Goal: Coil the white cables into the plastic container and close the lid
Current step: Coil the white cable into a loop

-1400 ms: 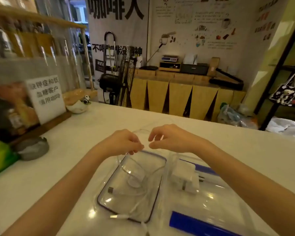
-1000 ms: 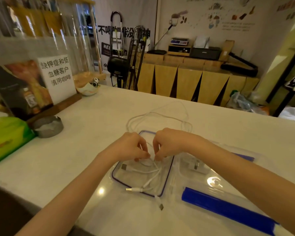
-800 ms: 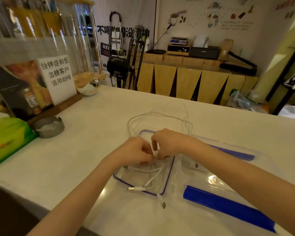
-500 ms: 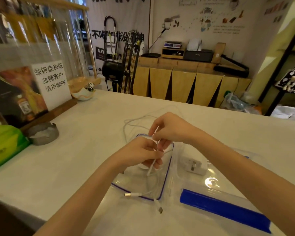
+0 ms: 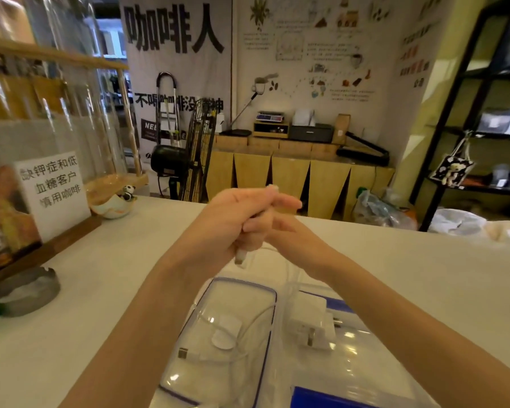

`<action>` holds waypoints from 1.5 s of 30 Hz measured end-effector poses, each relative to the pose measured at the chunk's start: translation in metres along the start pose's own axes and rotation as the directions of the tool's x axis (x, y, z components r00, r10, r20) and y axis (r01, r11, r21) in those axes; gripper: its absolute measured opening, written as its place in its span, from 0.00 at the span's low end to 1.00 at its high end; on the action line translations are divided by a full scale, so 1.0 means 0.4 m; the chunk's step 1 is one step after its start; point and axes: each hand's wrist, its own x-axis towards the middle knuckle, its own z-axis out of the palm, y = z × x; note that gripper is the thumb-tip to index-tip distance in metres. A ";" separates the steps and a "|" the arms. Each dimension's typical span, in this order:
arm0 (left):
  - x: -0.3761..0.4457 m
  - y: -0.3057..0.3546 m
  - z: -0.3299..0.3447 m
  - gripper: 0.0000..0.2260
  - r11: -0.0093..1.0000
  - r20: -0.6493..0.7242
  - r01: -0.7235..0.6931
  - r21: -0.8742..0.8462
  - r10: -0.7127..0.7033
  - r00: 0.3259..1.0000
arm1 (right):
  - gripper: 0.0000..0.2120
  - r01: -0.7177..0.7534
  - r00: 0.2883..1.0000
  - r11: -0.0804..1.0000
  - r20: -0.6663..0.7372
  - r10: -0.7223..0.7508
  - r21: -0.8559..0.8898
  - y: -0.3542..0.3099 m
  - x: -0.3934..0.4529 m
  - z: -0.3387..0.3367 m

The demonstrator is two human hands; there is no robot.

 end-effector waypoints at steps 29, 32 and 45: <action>0.100 -0.046 -0.106 0.19 0.968 0.231 0.110 -0.228 -0.056 0.971 | 0.10 0.291 0.720 0.540 -0.192 -0.668 -0.789 -0.065 0.000 -0.133; 0.094 -0.029 -0.104 0.13 0.904 0.382 0.144 -0.403 0.023 0.924 | 0.08 0.308 0.785 0.780 -0.317 -0.532 -0.545 -0.051 0.007 -0.122; 0.134 -0.080 -0.149 0.08 0.486 -0.072 -0.130 -0.864 0.136 0.988 | 0.13 -0.351 0.929 0.866 0.246 0.275 0.356 -0.007 -0.032 0.063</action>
